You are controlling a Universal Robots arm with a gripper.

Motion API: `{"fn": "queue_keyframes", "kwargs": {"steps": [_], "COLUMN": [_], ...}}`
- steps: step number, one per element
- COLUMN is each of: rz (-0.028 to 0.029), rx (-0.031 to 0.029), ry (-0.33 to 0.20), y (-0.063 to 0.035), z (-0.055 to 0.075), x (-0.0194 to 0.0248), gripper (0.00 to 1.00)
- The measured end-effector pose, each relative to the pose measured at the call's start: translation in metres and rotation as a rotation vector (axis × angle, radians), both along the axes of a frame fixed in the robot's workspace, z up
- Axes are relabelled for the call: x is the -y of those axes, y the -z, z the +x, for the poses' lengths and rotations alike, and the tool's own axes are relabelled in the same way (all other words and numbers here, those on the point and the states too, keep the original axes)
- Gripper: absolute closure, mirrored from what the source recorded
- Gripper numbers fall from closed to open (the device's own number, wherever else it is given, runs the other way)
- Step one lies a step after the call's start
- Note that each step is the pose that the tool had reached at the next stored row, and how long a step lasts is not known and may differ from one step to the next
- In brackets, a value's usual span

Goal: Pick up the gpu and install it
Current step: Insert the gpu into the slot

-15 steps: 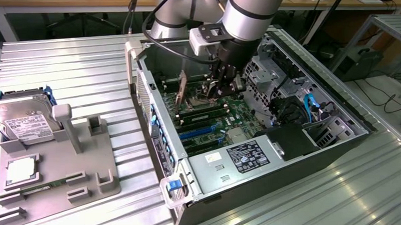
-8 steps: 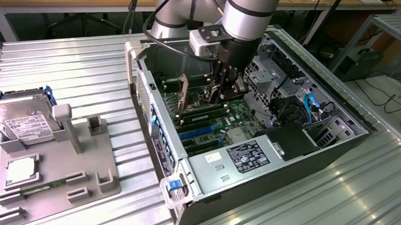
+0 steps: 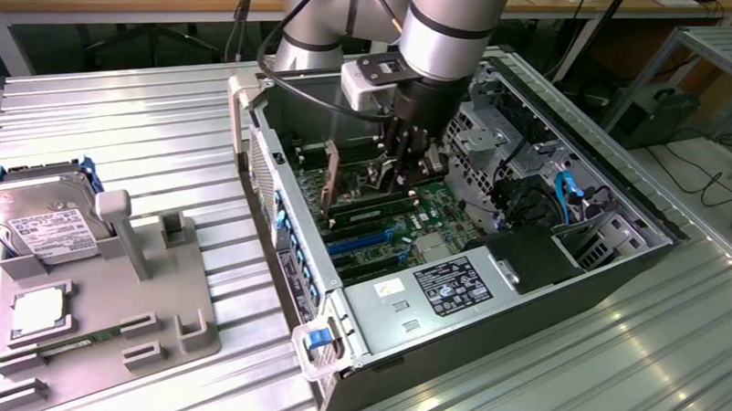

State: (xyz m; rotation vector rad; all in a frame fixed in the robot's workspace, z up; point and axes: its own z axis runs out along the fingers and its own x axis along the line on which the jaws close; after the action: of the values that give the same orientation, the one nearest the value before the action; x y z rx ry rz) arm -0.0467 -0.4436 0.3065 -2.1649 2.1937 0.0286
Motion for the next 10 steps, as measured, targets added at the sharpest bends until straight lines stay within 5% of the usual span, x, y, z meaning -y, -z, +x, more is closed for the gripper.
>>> {"fn": "queue_keyframes", "kwargs": {"steps": [10], "rz": [0.0000], "rx": [0.0000], "ry": [0.005], "y": [0.0097], "z": [-0.0044], "x": [0.0041], "gripper": [0.72]}}
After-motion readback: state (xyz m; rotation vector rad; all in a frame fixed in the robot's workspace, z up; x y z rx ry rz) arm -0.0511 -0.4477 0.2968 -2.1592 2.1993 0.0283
